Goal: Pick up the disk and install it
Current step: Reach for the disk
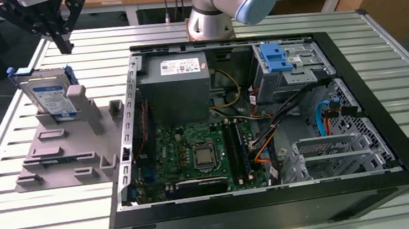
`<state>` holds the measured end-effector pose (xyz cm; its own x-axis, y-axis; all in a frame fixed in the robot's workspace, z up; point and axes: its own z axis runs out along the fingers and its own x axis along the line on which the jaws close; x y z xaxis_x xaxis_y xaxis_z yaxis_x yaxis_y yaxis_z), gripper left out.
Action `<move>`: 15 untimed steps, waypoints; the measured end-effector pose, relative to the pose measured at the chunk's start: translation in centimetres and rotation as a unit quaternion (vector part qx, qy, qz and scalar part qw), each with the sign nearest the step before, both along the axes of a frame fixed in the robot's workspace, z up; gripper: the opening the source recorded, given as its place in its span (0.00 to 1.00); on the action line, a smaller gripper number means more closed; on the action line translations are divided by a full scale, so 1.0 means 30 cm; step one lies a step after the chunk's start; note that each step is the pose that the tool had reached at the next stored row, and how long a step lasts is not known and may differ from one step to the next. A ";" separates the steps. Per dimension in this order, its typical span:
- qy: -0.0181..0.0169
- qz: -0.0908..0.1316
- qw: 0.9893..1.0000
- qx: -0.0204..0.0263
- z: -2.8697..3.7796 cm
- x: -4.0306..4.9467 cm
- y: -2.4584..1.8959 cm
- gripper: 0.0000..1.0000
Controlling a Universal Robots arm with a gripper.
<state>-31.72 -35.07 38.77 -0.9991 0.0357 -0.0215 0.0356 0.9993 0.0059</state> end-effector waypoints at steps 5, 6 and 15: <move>0.000 0.000 1.000 0.000 0.000 -0.005 0.000 0.11; 0.000 0.000 1.000 0.000 0.000 -0.006 0.000 0.11; 0.000 0.000 1.000 0.000 0.000 -0.013 0.000 0.11</move>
<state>-32.11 -35.07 38.76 -0.9991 0.0357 -0.0216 0.0356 0.9993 0.0059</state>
